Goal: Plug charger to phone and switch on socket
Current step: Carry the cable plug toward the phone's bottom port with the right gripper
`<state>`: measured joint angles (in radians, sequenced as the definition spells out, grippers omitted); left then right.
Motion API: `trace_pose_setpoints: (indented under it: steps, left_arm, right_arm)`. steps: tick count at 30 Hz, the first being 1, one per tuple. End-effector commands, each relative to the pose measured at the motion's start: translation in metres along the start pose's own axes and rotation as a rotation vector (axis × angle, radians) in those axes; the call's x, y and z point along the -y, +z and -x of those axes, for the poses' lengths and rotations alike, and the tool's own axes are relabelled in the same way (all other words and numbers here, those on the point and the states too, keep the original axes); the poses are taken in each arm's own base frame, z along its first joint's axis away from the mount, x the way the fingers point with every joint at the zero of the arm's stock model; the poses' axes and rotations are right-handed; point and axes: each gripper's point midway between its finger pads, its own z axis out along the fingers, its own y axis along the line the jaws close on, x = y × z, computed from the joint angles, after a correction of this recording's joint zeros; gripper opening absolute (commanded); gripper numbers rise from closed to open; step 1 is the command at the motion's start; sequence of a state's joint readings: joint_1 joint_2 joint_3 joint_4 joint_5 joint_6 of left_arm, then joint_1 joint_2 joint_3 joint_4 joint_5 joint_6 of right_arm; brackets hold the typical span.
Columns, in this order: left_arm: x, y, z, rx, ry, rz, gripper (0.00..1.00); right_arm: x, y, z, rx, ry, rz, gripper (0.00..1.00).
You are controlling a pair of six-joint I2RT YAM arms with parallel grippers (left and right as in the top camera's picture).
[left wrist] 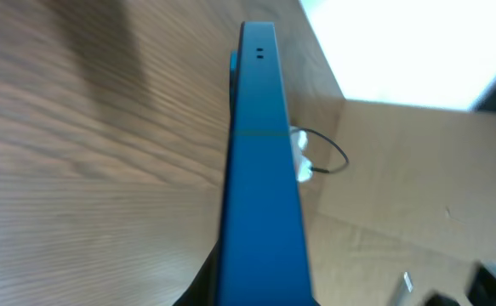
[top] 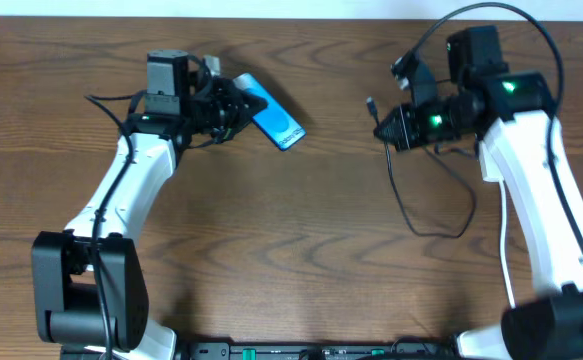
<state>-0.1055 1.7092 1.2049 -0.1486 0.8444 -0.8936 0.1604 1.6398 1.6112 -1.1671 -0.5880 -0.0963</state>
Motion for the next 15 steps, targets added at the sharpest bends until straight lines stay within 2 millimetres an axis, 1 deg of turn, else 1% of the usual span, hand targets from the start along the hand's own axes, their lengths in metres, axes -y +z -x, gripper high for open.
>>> trace_pose_setpoints:
  steps: [1, 4, 6, 7, 8, 11, 12, 13, 15]
  left_arm:
    - [0.018, 0.003, -0.015, -0.061, 0.033, -0.056, 0.07]
    - [0.018, 0.003, -0.015, -0.062, 0.033, -0.056, 0.07]
    - [0.02, 0.003, -0.015, -0.066, 0.039, -0.066, 0.08]
    - [0.026, 0.002, -0.017, -0.079, 0.056, -0.093, 0.07]
    - [0.041, 0.0, -0.021, -0.108, 0.104, -0.159, 0.07]
    - [0.072, -0.006, -0.03, -0.159, 0.228, -0.295, 0.07]
    - [0.078, -0.008, -0.032, -0.171, 0.248, -0.324, 0.07]
    - [0.086, -0.009, -0.035, -0.187, 0.257, -0.352, 0.07]
    - [0.091, -0.008, -0.039, -0.197, 0.262, -0.365, 0.07]
  right_arm:
    - [-0.036, -0.001, -0.037, -0.034, -0.117, 0.097, 0.01]
    - [-0.043, -0.005, -0.071, -0.009, -0.145, 0.094, 0.01]
    - [-0.043, -0.003, -0.086, 0.032, -0.151, 0.092, 0.01]
    - [-0.043, 0.001, -0.093, 0.057, -0.157, 0.092, 0.01]
    - [-0.044, 0.006, -0.098, 0.1, -0.154, 0.097, 0.01]
    - [-0.053, 0.017, -0.098, 0.163, -0.134, 0.128, 0.01]
    - [-0.058, 0.021, -0.097, 0.173, -0.14, 0.147, 0.01]
    - [-0.069, 0.03, -0.095, 0.183, -0.171, 0.176, 0.01]
    - [-0.079, 0.038, -0.092, 0.185, -0.211, 0.197, 0.01]
